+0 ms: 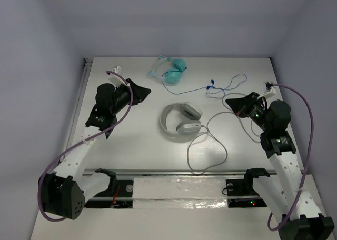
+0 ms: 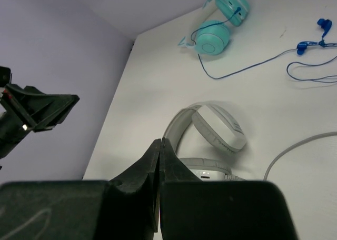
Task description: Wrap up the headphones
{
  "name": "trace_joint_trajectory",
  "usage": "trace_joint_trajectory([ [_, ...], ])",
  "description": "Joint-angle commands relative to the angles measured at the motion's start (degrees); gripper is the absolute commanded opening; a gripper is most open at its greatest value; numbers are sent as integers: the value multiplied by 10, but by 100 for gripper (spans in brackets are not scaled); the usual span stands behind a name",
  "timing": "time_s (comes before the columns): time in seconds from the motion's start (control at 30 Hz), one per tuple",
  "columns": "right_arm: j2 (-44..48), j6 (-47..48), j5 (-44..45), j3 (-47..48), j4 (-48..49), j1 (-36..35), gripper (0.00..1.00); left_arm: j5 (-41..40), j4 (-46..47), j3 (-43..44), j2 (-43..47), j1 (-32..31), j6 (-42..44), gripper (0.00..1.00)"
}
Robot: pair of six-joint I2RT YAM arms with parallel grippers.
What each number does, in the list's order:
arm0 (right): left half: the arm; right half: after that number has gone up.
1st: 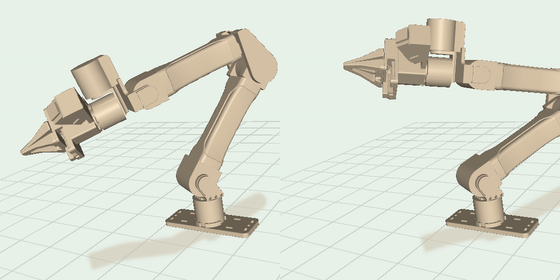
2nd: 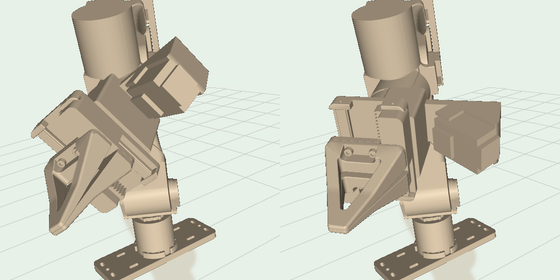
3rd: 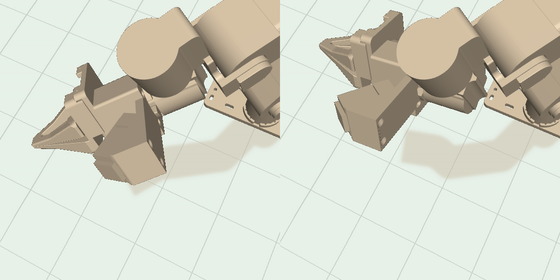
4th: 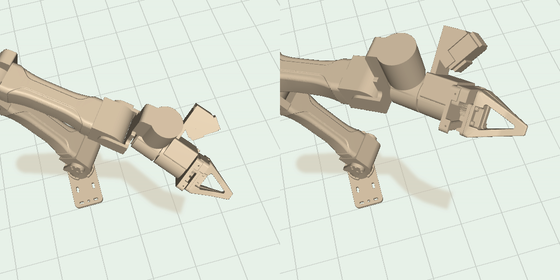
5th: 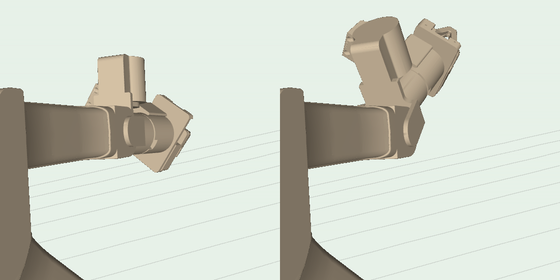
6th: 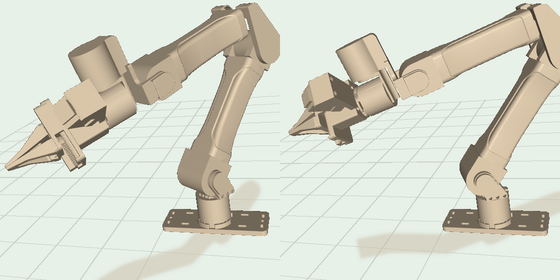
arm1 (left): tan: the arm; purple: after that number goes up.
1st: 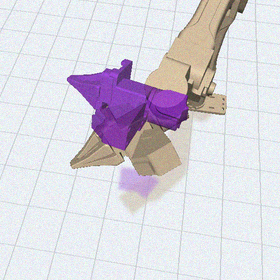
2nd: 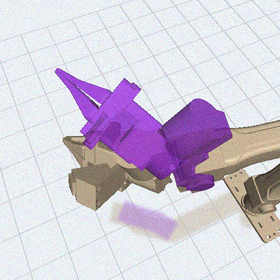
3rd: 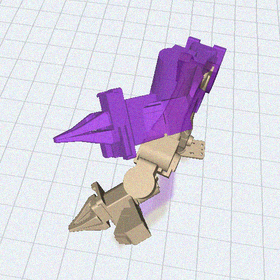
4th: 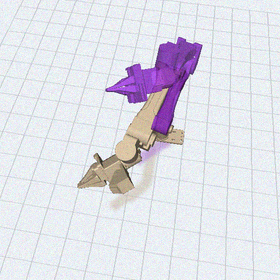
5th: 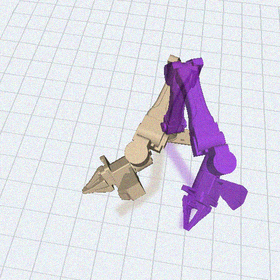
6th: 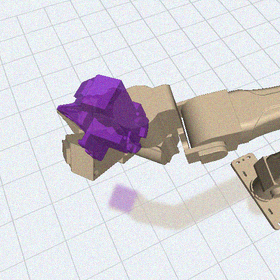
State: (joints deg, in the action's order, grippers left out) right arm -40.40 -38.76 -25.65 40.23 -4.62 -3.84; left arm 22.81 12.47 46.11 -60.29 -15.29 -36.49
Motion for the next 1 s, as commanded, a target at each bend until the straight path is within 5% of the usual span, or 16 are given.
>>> trace_joint_trajectory([
  [0.0, 6, -2, -27, -18, 24, -13, 0, -16, 33, -6, -12, 1, -34, 17],
  [0.03, 10, -5, -30, -29, 34, -13, 0, -19, 37, -10, -26, 1, -37, 3],
  [0.07, 12, -9, -30, -32, 37, -20, 0, -22, 34, -8, -32, -7, -36, 0],
  [0.17, 10, -13, -21, -39, 40, -34, 0, -120, -21, 20, -49, -75, 4, 0],
  [0.3, -12, -13, 0, -31, 63, -62, 0, -356, -123, 71, -72, -184, 46, 0],
  [0.43, -23, -6, 30, -26, 65, -100, 0, -418, -188, 59, -86, -229, 39, 0],
  [0.67, -44, -2, 42, -33, 86, -124, 1, -440, -205, 6, -134, -273, 5, 29],
  [0.8, -52, 2, 36, -33, 97, -130, 25, -415, -163, -7, -180, -273, -5, 52],
  [0.97, -59, 14, 33, -29, 88, -147, 42, -370, -110, 12, -262, -273, -4, 56],
])
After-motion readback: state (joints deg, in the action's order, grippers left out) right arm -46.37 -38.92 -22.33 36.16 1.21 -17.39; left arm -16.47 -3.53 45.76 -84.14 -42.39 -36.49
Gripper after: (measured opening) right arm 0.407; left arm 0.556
